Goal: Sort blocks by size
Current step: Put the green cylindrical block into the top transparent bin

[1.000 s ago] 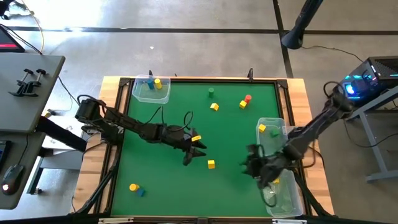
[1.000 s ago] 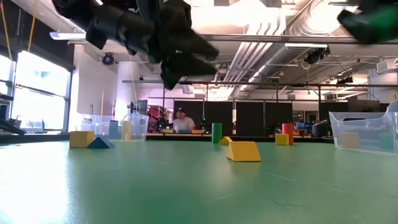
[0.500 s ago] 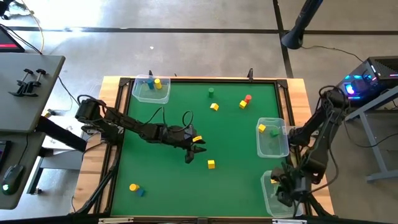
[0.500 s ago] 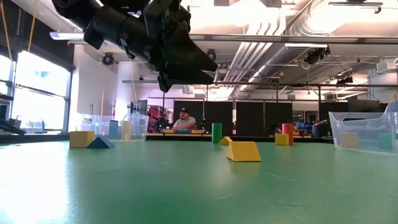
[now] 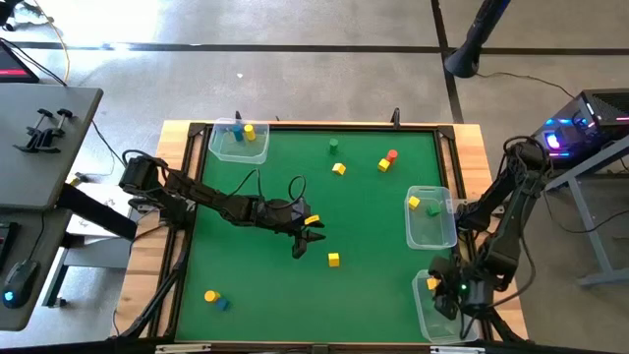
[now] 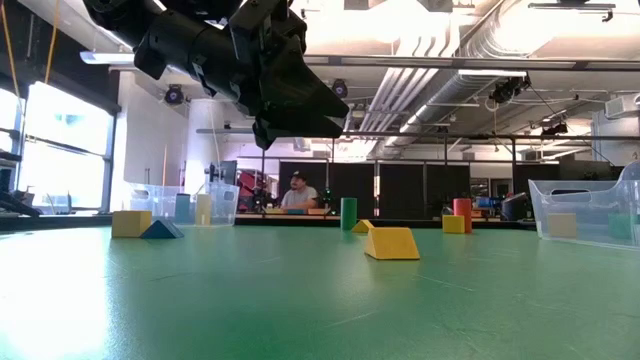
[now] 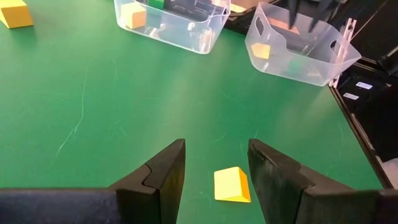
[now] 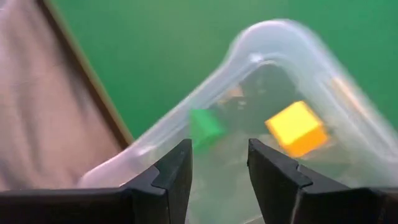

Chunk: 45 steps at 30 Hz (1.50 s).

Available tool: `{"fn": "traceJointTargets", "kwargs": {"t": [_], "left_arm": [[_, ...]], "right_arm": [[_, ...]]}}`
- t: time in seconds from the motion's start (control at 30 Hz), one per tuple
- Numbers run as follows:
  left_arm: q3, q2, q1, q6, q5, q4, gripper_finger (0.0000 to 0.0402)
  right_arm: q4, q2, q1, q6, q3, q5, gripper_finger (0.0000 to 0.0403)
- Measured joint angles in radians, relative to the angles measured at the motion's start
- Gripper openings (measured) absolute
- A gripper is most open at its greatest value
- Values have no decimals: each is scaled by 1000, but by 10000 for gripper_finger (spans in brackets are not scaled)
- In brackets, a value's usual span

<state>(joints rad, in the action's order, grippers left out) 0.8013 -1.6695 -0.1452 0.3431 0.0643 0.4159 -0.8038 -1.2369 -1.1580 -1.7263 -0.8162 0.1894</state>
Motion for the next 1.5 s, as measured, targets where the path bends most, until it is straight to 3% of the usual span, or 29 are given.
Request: {"fn": "traceJointTargets", "kwargs": {"t": [0.2,0.33,0.6,0.7,0.8,0.93,1.07,1.23,1.3,1.5], "left_arm": [[0,0,0,0,0,-5,161],[0,0,0,0,0,-5,161],[0,-1,1,2,6,1,161],[0,-1,1,2,29,1,161],[0,-1,1,-11,39,1,161],[0,-1,1,-28,38,1,161],[0,-1,1,-46,38,0,161],[0,-1,1,-59,38,0,161],[-2,-1,1,-59,38,-4,161],[-2,-1,-6,-36,38,-61,161]], "right_arm": [[-110,0,-1,-64,0,-5,149],[-149,0,0,5,0,-10,149],[-155,34,84,108,-42,-155,149],[-153,44,127,235,-82,-154,149],[-151,44,176,454,-113,-77,149],[-131,44,267,736,-124,183,149],[-53,44,389,969,-87,408,149],[136,44,600,1243,2,483,149],[290,44,696,1348,56,468,149],[826,43,968,1611,232,250,149]]}}
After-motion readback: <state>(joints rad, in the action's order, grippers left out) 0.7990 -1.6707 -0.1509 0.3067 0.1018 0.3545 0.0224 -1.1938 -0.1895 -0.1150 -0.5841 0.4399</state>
